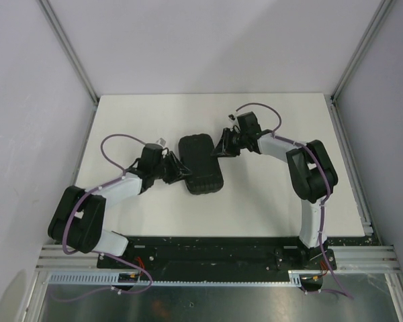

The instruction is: Pack the tool kit

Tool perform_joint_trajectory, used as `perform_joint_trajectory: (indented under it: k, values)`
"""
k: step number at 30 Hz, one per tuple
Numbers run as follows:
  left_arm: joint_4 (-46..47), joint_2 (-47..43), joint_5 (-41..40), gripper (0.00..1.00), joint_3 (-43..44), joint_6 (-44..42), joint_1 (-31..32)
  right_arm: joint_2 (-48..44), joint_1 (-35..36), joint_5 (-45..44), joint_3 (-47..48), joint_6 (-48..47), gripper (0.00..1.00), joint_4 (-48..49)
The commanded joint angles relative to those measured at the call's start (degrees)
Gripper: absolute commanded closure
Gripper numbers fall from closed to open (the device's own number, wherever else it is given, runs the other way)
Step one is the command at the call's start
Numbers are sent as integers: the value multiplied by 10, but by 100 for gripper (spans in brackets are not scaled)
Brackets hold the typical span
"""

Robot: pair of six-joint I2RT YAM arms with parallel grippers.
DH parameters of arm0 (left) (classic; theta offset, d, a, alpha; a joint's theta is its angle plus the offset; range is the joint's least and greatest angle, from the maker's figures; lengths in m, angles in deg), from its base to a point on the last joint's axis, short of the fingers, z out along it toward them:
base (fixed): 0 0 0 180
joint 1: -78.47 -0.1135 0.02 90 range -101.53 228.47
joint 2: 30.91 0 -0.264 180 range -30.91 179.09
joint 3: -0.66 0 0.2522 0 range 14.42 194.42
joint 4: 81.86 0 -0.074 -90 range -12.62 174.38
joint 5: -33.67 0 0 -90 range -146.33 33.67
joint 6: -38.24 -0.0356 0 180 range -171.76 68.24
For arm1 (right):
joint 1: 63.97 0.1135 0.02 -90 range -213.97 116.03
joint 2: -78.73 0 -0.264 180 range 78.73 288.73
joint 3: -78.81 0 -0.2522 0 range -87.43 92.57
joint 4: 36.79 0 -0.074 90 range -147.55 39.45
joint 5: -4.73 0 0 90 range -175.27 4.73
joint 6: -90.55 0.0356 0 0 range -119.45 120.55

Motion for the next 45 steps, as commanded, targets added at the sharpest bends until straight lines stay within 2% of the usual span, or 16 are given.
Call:
perform_joint_trajectory:
  k: [1,6,12,29,39,45]
  values:
    - [125,-16,45,85,77,-14,34,49,-4,2,-72,-21,78,-125]
    - [125,1,44,85,95,-12,53,47,-13,13,-89,-15,89,-108]
    - [116,18,40,85,110,-17,73,45,-19,-3,-95,-18,92,-113]
    - [86,73,40,85,185,-36,115,37,-32,-14,-127,-21,96,-107]
    - [81,66,24,85,198,-42,122,53,-32,2,-137,-14,97,-95]
    - [81,51,13,92,194,-43,123,55,-38,16,-138,-8,98,-88]
